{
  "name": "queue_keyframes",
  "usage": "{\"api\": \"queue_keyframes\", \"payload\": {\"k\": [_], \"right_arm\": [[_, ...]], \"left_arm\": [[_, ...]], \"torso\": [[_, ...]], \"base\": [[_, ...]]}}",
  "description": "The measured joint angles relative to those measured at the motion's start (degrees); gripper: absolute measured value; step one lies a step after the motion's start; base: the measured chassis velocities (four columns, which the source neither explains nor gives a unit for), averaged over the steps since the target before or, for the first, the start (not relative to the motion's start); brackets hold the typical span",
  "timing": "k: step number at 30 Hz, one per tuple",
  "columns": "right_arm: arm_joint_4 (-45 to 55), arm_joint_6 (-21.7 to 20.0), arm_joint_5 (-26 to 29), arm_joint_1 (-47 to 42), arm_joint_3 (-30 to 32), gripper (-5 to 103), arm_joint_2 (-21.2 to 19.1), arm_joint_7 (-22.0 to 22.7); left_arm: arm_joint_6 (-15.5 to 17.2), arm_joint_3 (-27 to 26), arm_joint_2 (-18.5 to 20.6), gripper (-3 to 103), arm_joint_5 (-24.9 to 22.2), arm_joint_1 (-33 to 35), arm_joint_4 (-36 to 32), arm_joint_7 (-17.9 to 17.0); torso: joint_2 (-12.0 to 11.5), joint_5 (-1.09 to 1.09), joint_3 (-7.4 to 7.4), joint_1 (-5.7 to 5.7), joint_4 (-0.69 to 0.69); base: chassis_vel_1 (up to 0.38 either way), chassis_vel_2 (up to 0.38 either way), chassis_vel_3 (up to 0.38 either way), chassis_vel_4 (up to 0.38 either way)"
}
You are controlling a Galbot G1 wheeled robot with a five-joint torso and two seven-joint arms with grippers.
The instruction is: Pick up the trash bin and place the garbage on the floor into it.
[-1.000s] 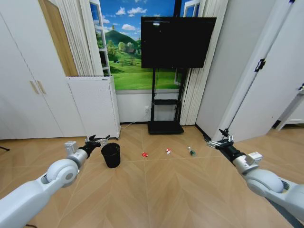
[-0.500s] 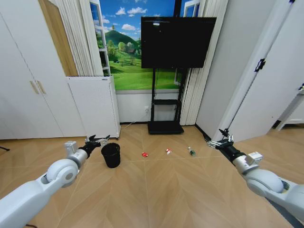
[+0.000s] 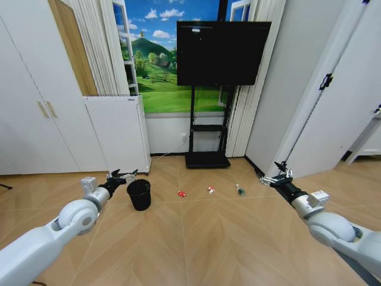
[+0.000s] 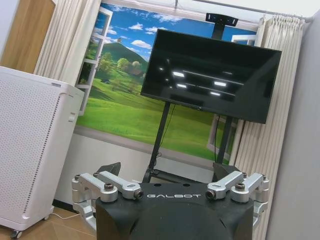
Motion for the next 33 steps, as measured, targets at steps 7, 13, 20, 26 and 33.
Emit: {"api": "queue_keyframes", "payload": {"k": [7, 13, 20, 26, 33], "right_arm": [[1.08, -3.82, -1.4, 1.52, 0.01, 100, 4.23, 2.61], [1.97, -7.12, -2.63, 2.8, 0.01, 100, 7.78, 4.88], [1.79, -7.05, -2.9, 3.67, -0.07, 100, 12.09, 4.99], [2.53, -9.51, -3.81, 4.44, -0.03, 100, 14.12, 6.61], [5.05, -23.29, -12.55, 11.17, -1.24, 100, 29.34, 16.91]], "left_arm": [[0.56, -0.02, -2.64, 100, 4.75, 0.55, 1.42, -5.62], [0.94, -0.07, -4.5, 100, 8.09, 0.96, 2.35, -9.55], [0.64, 0.1, -5.35, 100, 7.78, 0.82, 2.55, -8.68], [0.37, 1.22, -8.13, 100, 13.86, 1.11, 5.36, -14.04], [-0.3, 3.89, -7.9, 100, 16.96, 1.12, 6.33, -14.48]], "torso": [[0.0, 0.04, 0.0, 0.0, 0.0], [0.0, 0.05, 0.0, 0.0, -0.02], [0.0, 0.07, -0.01, 0.0, -0.02], [0.0, 0.05, -0.01, -0.01, 0.01], [0.0, 0.03, 0.0, 0.01, 0.0]], "base": [[0.0, 0.0, 0.0, 0.0], [0.0, 0.0, 0.0, 0.0], [0.0, 0.0, 0.0, 0.0], [0.0, 0.0, 0.0, 0.0], [0.0, 0.0, 0.0, 0.0]]}}
